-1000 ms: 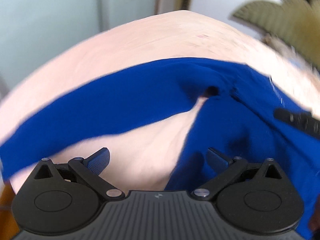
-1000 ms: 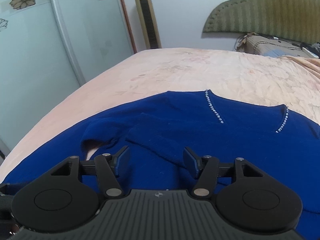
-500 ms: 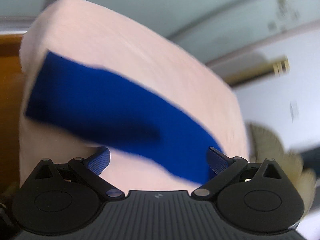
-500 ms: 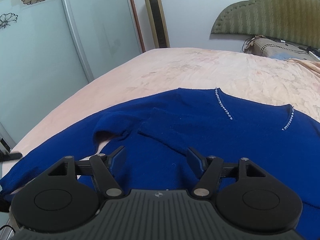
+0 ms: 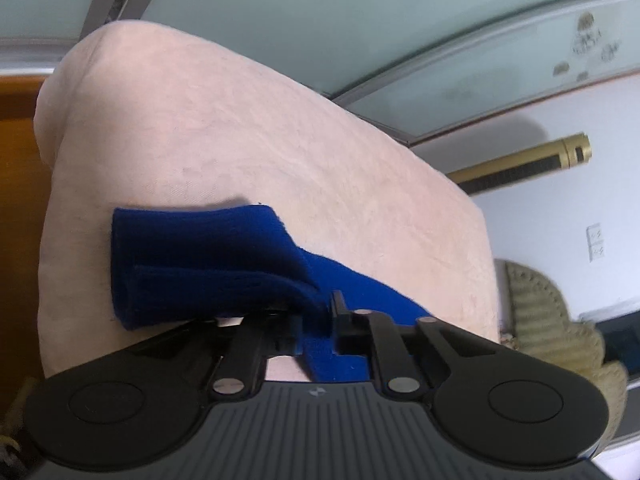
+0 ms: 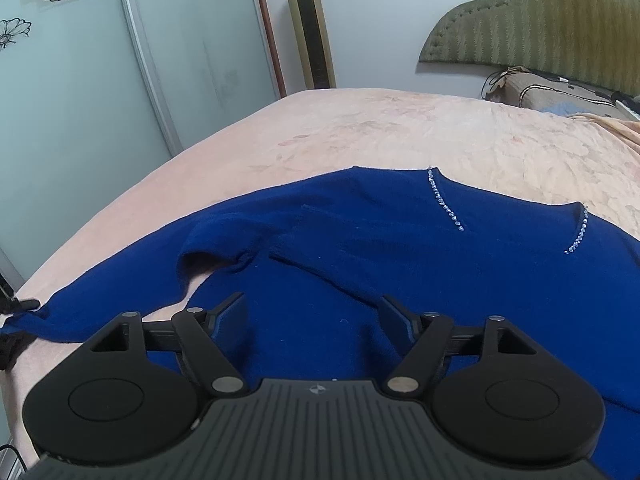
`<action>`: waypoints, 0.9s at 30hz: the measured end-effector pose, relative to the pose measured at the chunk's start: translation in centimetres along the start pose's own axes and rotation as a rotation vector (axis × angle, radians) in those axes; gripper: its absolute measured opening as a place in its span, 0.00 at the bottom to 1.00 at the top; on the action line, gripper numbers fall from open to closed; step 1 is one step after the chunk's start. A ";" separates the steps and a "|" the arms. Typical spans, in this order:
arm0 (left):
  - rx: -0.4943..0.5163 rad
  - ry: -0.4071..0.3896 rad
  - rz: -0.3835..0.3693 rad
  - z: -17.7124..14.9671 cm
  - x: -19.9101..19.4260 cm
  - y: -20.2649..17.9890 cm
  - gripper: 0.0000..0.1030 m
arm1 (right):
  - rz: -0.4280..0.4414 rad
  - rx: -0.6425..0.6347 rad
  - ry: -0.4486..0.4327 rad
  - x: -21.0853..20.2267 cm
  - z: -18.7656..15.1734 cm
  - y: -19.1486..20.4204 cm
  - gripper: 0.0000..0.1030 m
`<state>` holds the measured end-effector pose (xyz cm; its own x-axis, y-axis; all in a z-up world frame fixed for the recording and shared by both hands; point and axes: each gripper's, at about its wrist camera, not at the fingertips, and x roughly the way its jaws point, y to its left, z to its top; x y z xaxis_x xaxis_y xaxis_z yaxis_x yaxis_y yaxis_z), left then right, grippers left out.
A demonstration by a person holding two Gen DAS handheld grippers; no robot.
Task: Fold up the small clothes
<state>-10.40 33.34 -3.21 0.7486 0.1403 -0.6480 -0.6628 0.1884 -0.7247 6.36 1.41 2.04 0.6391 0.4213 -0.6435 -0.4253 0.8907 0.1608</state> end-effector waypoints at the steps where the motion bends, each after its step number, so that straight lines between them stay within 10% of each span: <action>1: 0.021 -0.009 0.001 0.3 0.0 0.6 0.08 | -0.002 0.004 0.000 0.0 0.0 -0.2 0.74; 11: 0.572 -0.265 0.051 0.2 2.9 -15.2 0.07 | -0.050 0.056 -0.026 -1.5 -0.4 -2.8 0.75; 17: 0.933 -0.327 -0.129 -6.0 4.3 -28.5 0.07 | -0.134 0.123 -0.055 -3.3 -1.2 -5.8 0.76; 22: 1.320 -0.107 -0.363 -19.3 6.3 -32.2 0.08 | -0.224 0.241 -0.098 -5.4 -1.8 -9.9 0.77; 27: 1.518 0.233 -0.408 -29.9 10.4 -29.0 0.08 | -0.296 0.348 -0.132 -7.3 -2.6 -13.6 0.77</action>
<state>15.99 0.30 4.09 0.7491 -0.2788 -0.6009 0.3152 0.9479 -0.0468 5.79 -14.22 2.64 0.7858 0.1390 -0.6027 0.0126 0.9706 0.2403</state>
